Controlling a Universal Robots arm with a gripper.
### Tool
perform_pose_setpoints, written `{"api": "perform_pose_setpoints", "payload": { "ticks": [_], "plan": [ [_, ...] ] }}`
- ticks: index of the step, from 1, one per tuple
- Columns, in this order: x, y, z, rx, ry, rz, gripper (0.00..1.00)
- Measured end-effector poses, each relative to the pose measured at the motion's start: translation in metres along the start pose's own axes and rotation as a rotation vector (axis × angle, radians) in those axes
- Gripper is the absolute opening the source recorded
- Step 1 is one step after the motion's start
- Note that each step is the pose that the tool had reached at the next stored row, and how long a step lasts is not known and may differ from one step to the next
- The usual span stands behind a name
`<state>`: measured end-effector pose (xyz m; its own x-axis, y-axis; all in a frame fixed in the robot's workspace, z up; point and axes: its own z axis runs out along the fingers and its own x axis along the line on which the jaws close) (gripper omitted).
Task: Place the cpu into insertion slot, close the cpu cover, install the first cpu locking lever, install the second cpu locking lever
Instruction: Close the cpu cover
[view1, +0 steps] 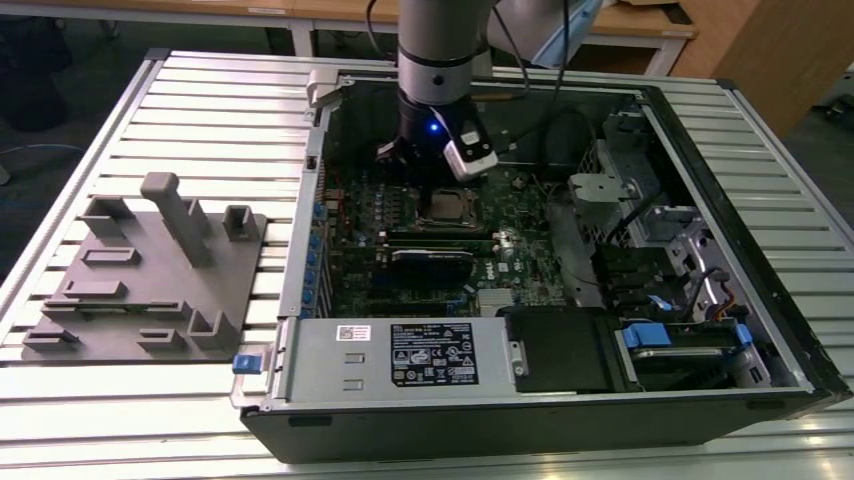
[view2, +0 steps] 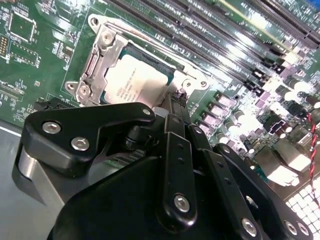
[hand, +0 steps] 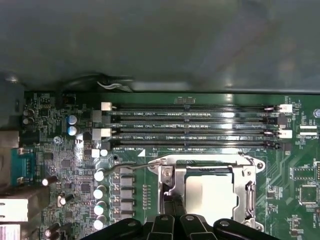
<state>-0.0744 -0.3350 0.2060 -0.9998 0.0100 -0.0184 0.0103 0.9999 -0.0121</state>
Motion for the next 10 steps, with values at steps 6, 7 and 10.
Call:
{"api": "perform_pose_setpoints", "payload": {
  "ticks": [6,7,10],
  "plan": [
    [0.0016,0.0014,0.0033,0.0004,0.0003,0.001,0.11],
    [0.0015,0.0014,0.0033,0.0004,0.0003,0.001,0.11],
    [0.0018,0.0014,0.0050,0.0001,-0.0003,0.001,0.11]
  ]
}}
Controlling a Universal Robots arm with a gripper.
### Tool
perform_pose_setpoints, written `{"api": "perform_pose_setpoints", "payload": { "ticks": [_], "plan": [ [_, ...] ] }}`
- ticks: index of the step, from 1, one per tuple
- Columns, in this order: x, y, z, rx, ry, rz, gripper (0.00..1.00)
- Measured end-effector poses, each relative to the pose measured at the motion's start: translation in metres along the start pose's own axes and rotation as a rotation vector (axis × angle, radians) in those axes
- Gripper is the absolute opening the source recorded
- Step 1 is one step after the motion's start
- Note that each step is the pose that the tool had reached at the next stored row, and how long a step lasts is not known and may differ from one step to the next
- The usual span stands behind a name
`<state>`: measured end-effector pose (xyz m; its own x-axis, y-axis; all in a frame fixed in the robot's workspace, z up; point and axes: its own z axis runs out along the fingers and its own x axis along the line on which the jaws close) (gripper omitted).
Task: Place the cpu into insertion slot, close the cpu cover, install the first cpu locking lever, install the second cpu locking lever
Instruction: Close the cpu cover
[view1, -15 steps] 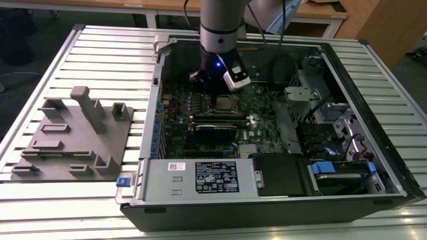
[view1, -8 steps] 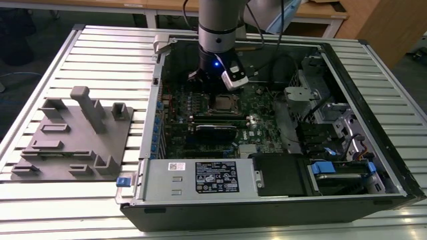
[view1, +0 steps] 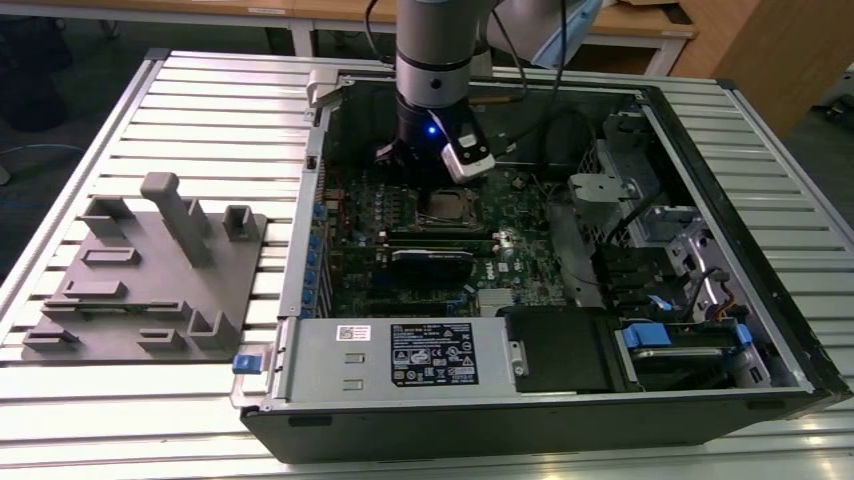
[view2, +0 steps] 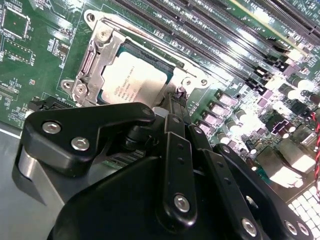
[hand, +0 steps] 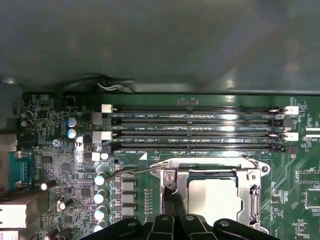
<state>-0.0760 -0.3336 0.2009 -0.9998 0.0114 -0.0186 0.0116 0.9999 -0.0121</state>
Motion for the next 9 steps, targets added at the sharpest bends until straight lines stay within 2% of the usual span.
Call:
{"api": "perform_pose_setpoints", "payload": {
  "ticks": [9],
  "plan": [
    [0.0006,-0.0002,0.0038,0.0011,0.0000,0.000,0.11]
  ]
}}
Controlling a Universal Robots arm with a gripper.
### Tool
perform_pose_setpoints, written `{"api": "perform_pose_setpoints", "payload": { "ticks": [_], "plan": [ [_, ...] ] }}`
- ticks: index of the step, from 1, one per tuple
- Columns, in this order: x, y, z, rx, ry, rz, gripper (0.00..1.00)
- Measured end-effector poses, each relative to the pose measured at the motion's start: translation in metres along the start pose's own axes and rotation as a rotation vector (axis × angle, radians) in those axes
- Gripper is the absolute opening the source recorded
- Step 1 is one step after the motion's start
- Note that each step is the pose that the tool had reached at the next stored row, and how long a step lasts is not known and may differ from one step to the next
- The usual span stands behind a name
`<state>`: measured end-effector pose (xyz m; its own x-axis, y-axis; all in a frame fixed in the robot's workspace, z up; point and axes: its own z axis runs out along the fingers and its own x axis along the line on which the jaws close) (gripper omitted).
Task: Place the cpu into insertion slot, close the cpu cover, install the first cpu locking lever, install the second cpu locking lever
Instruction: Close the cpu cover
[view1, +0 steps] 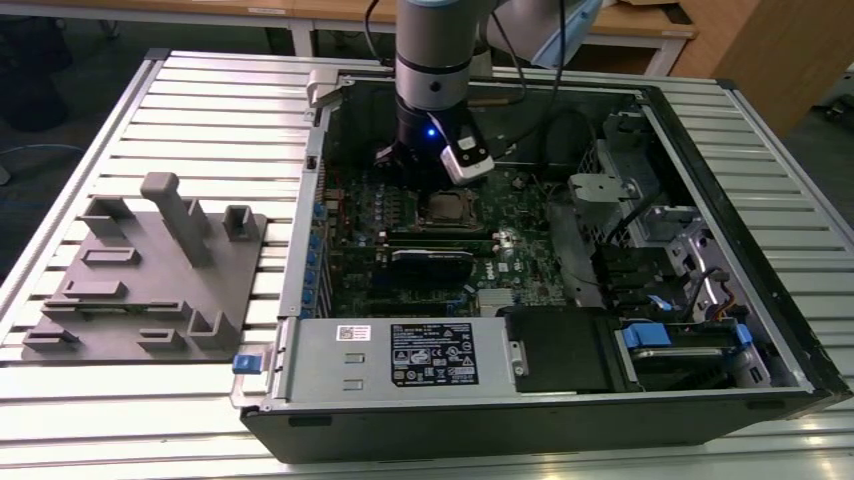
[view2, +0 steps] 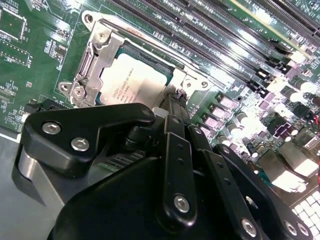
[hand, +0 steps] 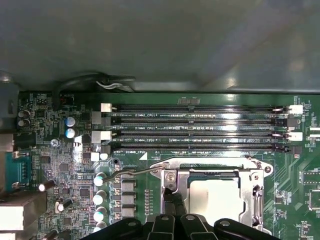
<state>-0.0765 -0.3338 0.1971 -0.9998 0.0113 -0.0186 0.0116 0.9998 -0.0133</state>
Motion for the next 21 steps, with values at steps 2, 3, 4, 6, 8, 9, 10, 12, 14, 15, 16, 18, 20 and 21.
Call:
{"api": "perform_pose_setpoints", "payload": {
  "ticks": [2,3,4,6,8,9,10,12,14,15,16,18,20,21],
  "plan": [
    [-0.0001,0.0001,0.0003,-0.0006,-0.0004,0.000,0.11],
    [-0.0001,0.0002,0.0004,-0.0009,-0.0007,0.000,0.11],
    [-0.0001,0.0002,0.0004,-0.0009,-0.0007,0.000,0.11],
    [-0.0001,0.0002,0.0004,-0.0009,-0.0006,0.000,0.11],
    [-0.0001,0.0002,0.0004,-0.0009,-0.0006,0.000,0.11],
    [-0.0001,0.0002,0.0001,-0.0011,-0.0008,0.000,0.11],
    [-0.0002,0.0003,-0.0004,-0.0019,-0.0012,0.000,0.11],
    [-0.0004,0.0005,-0.0021,-0.0027,-0.0018,0.000,0.11],
    [-0.0002,0.0002,-0.0050,-0.0013,-0.0008,0.000,0.11],
    [-0.0003,0.0002,-0.0061,-0.0012,-0.0008,0.000,0.11],
    [-0.0003,0.0001,-0.0073,-0.0012,-0.0008,0.000,0.11],
    [-0.0003,0.0001,-0.0093,-0.0010,-0.0007,0.000,0.11],
    [-0.0003,0.0000,-0.0116,-0.0011,-0.0007,0.000,0.11],
    [-0.0004,0.0000,-0.0135,-0.0011,-0.0007,0.000,0.11]
  ]
}}
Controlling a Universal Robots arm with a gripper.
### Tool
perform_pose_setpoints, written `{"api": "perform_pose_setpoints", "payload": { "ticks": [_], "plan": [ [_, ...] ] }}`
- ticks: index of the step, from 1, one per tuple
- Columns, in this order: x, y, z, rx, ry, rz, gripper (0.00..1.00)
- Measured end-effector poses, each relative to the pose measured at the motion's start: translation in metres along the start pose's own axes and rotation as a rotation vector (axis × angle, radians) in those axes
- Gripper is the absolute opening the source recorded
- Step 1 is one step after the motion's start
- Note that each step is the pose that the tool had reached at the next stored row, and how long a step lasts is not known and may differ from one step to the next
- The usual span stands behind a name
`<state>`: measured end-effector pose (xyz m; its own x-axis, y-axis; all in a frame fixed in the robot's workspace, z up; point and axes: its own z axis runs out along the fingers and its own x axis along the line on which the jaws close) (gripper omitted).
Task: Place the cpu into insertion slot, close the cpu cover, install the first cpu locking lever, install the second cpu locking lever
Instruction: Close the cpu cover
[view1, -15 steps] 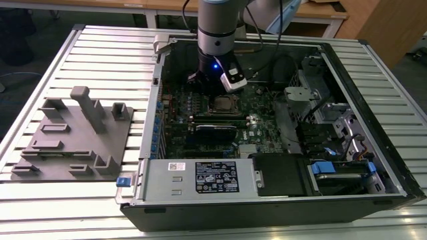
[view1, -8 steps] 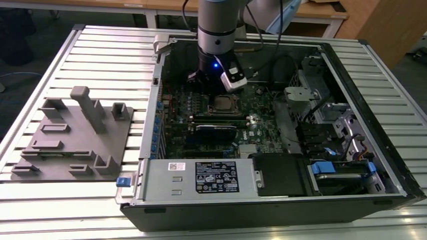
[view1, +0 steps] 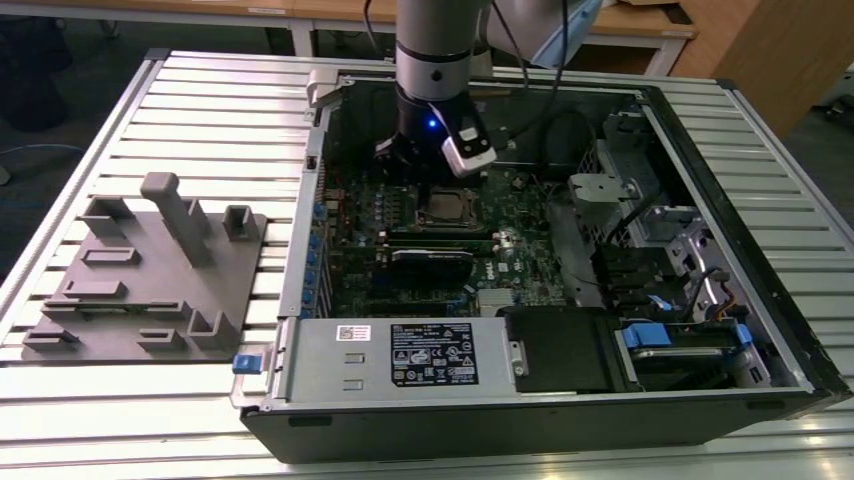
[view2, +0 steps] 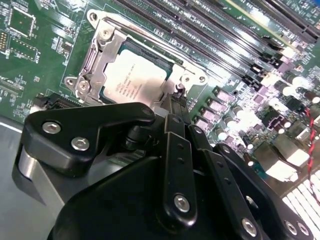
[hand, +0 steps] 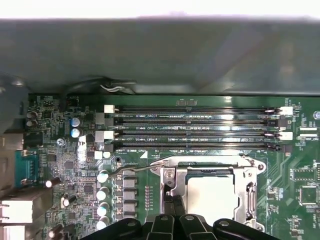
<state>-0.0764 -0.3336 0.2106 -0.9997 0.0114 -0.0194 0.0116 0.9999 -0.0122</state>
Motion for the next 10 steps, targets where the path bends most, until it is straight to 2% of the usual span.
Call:
{"api": "perform_pose_setpoints", "payload": {
  "ticks": [3,10],
  "plan": [
    [-0.0001,-0.0001,-0.0052,0.0000,0.0000,0.000,0.11],
    [-0.0011,-0.0001,-0.0056,0.0002,0.0001,0.000,0.11]
  ]
}}
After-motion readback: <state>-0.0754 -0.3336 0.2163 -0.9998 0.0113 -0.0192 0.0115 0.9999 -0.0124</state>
